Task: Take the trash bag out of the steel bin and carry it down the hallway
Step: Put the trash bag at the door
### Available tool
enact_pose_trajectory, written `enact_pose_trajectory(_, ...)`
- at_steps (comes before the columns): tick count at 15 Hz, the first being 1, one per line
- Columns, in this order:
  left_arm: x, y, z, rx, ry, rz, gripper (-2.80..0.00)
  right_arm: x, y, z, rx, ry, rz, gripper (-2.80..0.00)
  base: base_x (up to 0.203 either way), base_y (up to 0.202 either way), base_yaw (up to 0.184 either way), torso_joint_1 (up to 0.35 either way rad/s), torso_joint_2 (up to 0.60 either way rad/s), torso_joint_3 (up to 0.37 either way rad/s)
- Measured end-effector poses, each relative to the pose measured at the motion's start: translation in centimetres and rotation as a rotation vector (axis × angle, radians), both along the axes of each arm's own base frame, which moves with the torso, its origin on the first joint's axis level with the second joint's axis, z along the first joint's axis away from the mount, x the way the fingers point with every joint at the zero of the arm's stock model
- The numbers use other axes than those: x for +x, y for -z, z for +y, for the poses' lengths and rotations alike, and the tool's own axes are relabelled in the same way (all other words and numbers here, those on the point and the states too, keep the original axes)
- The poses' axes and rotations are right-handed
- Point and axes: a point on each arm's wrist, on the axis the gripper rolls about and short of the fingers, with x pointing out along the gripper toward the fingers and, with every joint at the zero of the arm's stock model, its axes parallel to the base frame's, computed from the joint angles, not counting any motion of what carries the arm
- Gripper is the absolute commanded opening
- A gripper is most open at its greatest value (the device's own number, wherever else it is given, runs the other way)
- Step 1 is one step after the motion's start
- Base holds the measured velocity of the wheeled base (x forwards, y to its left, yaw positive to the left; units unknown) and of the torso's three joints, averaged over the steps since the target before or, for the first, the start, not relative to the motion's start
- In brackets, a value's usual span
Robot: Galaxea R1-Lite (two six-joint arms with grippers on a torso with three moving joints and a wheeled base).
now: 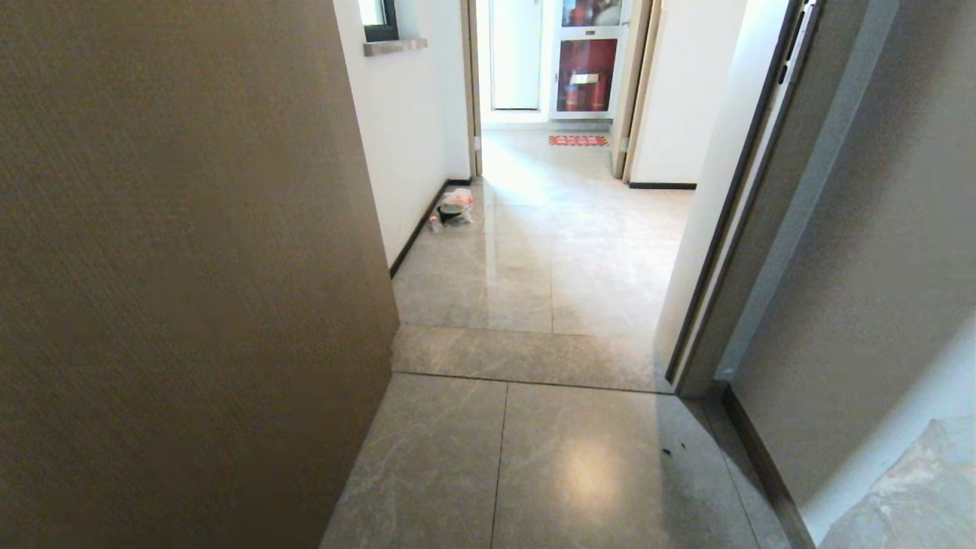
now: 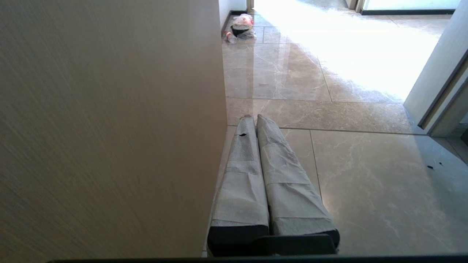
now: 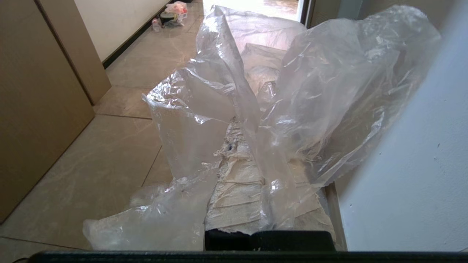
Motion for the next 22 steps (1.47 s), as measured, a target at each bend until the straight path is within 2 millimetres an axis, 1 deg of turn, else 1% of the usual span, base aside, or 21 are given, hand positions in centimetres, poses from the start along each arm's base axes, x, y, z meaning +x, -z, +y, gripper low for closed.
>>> enact_pose_trajectory(4, 0.0, 0.0, 0.0, 0.002, 0.001, 0.0, -2.8, 0.0, 0.0, 0.0, 0.0, 0.001, 0.0, -2.8, 0.003, -0.036, 0.004, 0.001, 0.0, 0.004)
enact_pose_trajectory(10, 0.0, 0.0, 0.0, 0.003, 0.0, 0.0, -2.8, 0.0, 0.0, 0.0, 0.0, 0.001, 0.0, -2.8, 0.001, -0.185, 0.0, 0.003, 0.0, 0.003)
enact_pose_trajectory(12, 0.0, 0.0, 0.0, 0.002, 0.0, 0.0, -2.8, 0.0, 0.0, 0.0, 0.0, 0.0, 0.0, -2.8, 0.0, -0.113, -0.003, 0.004, 0.0, -0.002)
enact_pose_trajectory(19, 0.0, 0.0, 0.0, 0.0, 0.0, 0.0, -2.8, 0.0, 0.0, 0.0, 0.0, 0.0, 0.001, -2.8, 0.0, 0.0, 0.0, 0.0, 0.0, 0.0)
enact_pose_trajectory(22, 0.0, 0.0, 0.0, 0.0, 0.0, 0.0, -2.8, 0.0, 0.0, 0.0, -0.001, 0.0, 0.0, -2.8, 0.155, 0.0, 0.001, 0.005, 0.0, 0.002)
